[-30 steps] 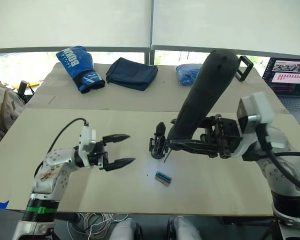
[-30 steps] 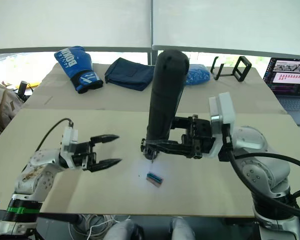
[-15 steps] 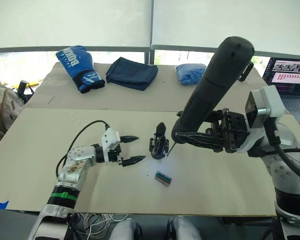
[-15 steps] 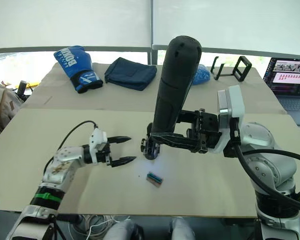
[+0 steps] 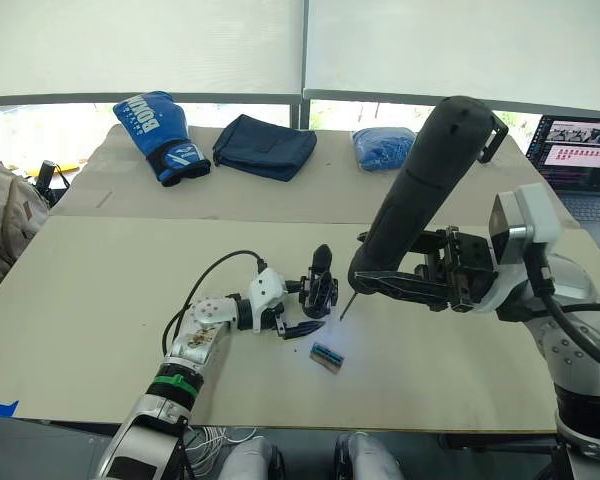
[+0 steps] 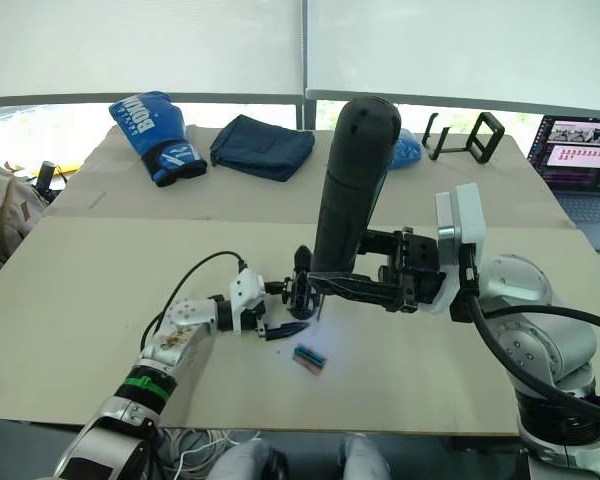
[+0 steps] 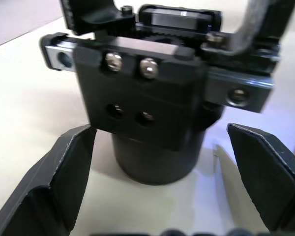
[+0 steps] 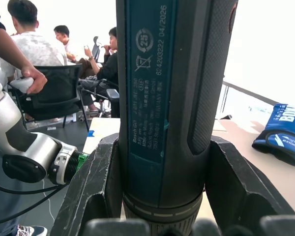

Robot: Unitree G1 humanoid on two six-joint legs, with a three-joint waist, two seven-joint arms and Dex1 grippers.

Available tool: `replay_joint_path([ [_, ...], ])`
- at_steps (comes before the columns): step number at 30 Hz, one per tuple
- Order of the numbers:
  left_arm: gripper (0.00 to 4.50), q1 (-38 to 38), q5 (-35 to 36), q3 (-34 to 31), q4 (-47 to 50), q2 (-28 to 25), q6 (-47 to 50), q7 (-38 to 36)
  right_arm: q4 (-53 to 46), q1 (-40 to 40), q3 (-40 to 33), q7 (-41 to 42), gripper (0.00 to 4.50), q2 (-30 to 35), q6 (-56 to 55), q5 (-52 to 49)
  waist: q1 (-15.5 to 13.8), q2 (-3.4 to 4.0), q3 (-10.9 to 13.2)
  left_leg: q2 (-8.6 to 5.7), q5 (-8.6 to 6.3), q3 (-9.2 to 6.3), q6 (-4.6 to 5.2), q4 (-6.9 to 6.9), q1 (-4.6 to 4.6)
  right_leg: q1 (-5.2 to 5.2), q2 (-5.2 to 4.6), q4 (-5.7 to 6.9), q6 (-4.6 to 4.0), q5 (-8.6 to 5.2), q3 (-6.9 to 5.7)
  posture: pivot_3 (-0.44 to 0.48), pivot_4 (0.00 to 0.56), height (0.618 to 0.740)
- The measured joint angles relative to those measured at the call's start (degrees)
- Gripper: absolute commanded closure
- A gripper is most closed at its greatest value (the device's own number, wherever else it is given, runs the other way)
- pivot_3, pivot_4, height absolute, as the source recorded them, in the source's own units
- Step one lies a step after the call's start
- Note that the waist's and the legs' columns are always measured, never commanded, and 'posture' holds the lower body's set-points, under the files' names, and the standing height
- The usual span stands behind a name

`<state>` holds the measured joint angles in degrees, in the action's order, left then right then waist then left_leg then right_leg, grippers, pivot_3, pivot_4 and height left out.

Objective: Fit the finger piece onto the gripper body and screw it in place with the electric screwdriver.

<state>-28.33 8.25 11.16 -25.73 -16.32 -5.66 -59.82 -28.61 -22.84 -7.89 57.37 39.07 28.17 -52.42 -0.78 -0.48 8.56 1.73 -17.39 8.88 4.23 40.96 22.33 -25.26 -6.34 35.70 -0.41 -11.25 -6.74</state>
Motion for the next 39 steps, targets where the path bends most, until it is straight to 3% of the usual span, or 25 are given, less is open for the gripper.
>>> replay_joint_path([
  [7,0.03,-0.7,-1.4,0.3,0.0,1.8,1.2,2.9,0.0,0.9,-0.1,0.0,2.57,0.0,-0.1,0.6,0.1,-0.01,0.0,0.00,-0.01,-0.06,0.01,0.00,0.02,0.01,0.01,0.00,0.01,0.00,-0.05,0.000,0.150,0.740],
  [12,2.10,-1.1,-1.4,0.7,0.0,1.2,1.7,1.1,0.0,0.9,-0.1,0.0,2.57,0.0,-0.1,0.7,0.1,0.00,0.0,0.00,0.00,-0.07,0.01,0.00,0.01,0.01,0.02,0.00,0.01,0.00,-0.05,0.000,0.150,0.740],
  [13,2.16,-1.3,-1.5,0.8,-0.2,1.1,1.6,0.8,0.0,0.9,-0.1,0.1,2.57,0.0,-0.1,0.7,0.1,-0.01,0.0,0.00,0.00,-0.07,0.01,0.00,0.02,0.01,0.02,0.00,0.01,0.00,-0.06,0.000,0.150,0.740],
  [27,2.16,-11.0,-0.7,0.1,-17.6,0.3,-8.0,-11.7,0.0,0.9,-0.1,0.2,2.57,0.0,-0.1,1.6,0.1,-0.02,0.0,0.00,0.00,-0.07,0.00,0.02,0.06,-0.01,0.08,0.00,0.00,0.00,-0.12,0.000,0.150,0.740],
  [29,1.11,-11.9,-0.7,-0.1,-19.0,0.4,-7.8,-12.3,0.0,0.9,-0.1,0.1,2.57,0.0,-0.1,1.6,0.2,-0.02,0.0,0.00,0.00,-0.07,0.00,0.03,0.06,-0.01,0.09,0.00,0.01,0.00,-0.12,0.000,0.150,0.740],
  [32,0.09,-11.9,-0.6,-1.0,-19.9,0.5,-7.6,-11.7,-0.1,0.9,-0.1,0.1,2.57,0.0,-0.1,1.6,0.2,-0.02,0.0,0.00,0.00,-0.09,0.00,0.03,0.05,-0.01,0.09,0.02,0.01,0.00,-0.12,0.000,0.150,0.740],
  [39,0.09,-8.3,-0.4,-2.4,-15.6,0.2,-7.9,-9.3,-0.2,0.9,0.0,0.0,2.57,-0.1,-0.1,1.6,0.4,-0.02,0.0,0.01,0.00,-0.13,0.00,0.03,0.03,0.00,0.07,0.05,0.00,0.00,-0.10,0.000,0.150,0.740],
])
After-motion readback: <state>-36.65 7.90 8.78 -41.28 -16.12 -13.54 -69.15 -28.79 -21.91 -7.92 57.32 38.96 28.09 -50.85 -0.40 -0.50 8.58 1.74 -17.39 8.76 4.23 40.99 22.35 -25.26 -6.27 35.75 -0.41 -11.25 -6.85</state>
